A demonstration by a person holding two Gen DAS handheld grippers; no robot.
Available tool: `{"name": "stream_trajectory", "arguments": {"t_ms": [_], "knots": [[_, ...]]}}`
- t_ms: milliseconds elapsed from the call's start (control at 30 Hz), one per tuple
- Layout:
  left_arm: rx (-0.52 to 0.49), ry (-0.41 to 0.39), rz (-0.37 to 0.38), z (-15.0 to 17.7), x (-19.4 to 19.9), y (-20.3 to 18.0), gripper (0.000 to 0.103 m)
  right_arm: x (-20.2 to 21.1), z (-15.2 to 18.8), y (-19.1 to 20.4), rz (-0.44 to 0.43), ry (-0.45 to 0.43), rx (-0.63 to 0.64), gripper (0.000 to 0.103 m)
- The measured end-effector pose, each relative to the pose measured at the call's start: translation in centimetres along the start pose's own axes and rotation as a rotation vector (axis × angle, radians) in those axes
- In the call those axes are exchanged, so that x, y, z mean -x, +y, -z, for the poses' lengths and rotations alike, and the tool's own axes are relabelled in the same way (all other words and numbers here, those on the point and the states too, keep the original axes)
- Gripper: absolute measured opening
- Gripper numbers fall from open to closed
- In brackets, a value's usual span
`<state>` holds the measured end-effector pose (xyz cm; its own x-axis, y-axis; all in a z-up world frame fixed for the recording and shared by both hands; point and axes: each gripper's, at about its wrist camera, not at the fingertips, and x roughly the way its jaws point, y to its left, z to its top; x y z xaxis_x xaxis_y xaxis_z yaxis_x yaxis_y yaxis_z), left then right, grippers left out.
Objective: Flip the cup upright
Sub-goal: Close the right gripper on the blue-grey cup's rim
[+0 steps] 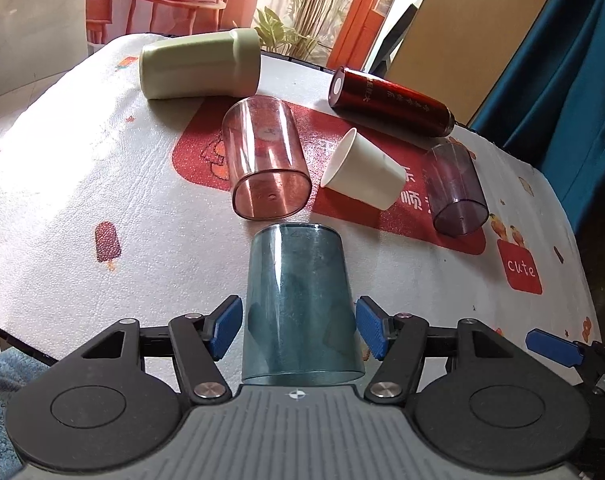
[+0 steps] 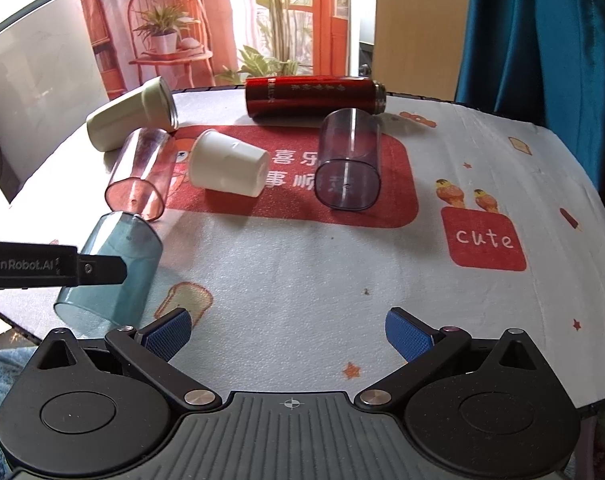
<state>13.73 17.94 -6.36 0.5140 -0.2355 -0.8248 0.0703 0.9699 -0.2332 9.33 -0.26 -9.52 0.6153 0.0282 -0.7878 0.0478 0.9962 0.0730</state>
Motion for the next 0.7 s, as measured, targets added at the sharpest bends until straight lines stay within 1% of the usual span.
{"name": "stream_trajectory", "arguments": {"t_ms": [133, 267, 400, 500, 633, 700], "knots": [[0.035, -0.019, 0.007, 0.0, 0.5, 0.8, 0.077, 0.1, 0.2, 1.2, -0.019, 0.003, 0.037, 0.103], [0.055, -0.043, 0.010, 0.1, 1.1, 1.4, 0.077, 0.0, 0.3, 2.4, -0.052, 0.001, 0.069, 0.103], [0.081, -0.070, -0.009, 0.2, 1.9, 2.3, 0.077, 0.2, 0.2, 4.1, -0.093, -0.006, 0.124, 0.103], [0.092, -0.108, -0.048, 0.2, 3.0, 3.1, 0.077, 0.2, 0.0, 5.5, -0.121, -0.017, 0.175, 0.103], [0.059, -0.166, -0.125, -0.3, 4.6, 3.9, 0.078, -0.6, -0.6, 7.4, -0.166, -0.017, 0.219, 0.103], [0.052, -0.200, -0.165, -0.5, 5.6, 4.4, 0.079, -1.5, -1.0, 8.5, -0.186, -0.003, 0.233, 0.103]]}}
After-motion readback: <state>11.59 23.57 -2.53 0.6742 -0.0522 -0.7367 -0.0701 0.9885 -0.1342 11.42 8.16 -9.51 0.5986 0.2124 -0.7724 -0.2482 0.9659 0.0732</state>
